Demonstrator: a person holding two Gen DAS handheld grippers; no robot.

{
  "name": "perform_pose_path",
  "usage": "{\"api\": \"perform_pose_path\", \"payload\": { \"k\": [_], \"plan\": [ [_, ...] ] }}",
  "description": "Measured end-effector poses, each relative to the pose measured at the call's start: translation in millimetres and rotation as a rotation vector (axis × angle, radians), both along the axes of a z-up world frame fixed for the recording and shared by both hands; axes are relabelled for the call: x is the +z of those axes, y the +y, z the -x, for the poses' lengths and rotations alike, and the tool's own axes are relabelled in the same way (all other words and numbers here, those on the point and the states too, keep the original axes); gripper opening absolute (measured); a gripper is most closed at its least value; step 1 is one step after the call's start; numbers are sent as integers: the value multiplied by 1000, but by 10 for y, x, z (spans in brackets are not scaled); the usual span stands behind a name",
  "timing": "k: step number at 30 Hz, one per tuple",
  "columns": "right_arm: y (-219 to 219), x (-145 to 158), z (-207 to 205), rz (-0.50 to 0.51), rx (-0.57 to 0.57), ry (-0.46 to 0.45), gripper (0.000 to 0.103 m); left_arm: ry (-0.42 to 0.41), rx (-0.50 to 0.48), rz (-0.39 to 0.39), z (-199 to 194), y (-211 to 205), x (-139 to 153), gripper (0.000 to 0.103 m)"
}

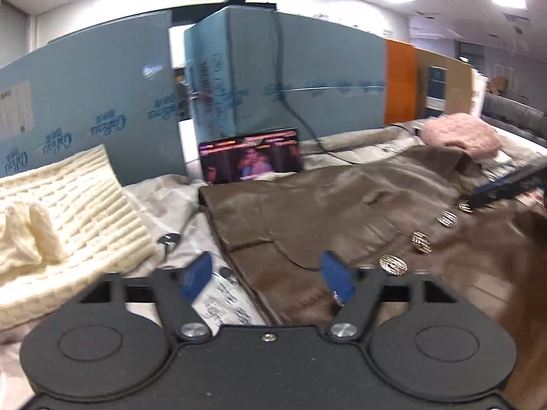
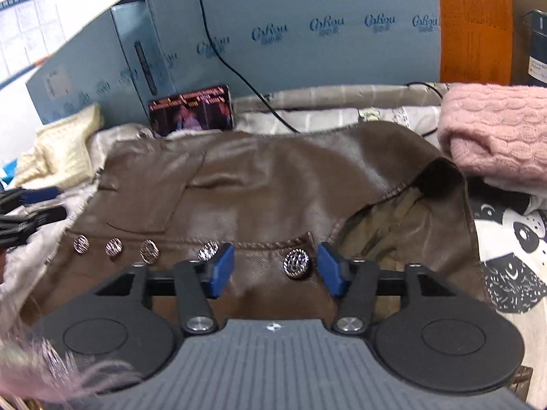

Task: Fold clothes
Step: 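Smooth the jacket front flat with both grippers open, buttons facing up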

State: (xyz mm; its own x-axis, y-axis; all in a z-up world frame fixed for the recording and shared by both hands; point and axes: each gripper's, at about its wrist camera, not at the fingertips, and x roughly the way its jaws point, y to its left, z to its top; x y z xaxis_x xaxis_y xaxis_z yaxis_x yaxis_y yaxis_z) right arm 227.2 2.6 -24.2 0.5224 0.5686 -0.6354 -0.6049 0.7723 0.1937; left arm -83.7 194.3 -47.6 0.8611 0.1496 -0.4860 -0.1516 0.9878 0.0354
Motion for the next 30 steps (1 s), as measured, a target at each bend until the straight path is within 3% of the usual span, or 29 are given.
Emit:
{"api": "perform_pose_path", "payload": {
  "k": [2, 6, 9, 11, 16, 20, 22, 25, 30],
  "plan": [
    [-18, -8, 40, -14, 9, 8, 41, 41, -30, 24, 45, -75, -77, 86],
    [-14, -66, 91, -35, 89, 60, 39, 80, -51, 83, 71, -123, -204, 86],
    [47, -109, 183, -9, 98, 44, 40, 71, -58, 81, 91, -191, -198, 86],
    [-30, -69, 249, -45, 61, 37, 40, 67, -67, 64, 121, -230, -180, 86],
    [-410, 47, 507, -64, -95, -75, 49, 56, -81, 58, 191, -288, -173, 86],
    [-796, 109, 757, -56, -198, -169, 73, 26, -63, 42, 230, -333, -134, 86],
    [-968, 126, 894, -39, -239, -216, 76, 27, -67, 33, 240, -355, -133, 86],
    [-1152, 142, 1101, -23, -236, -268, 83, 36, -84, 31, 266, -395, -142, 87],
    [-1338, 136, 1306, -38, -178, -257, 83, 51, -131, 49, 350, -494, -174, 88]
  ]
}}
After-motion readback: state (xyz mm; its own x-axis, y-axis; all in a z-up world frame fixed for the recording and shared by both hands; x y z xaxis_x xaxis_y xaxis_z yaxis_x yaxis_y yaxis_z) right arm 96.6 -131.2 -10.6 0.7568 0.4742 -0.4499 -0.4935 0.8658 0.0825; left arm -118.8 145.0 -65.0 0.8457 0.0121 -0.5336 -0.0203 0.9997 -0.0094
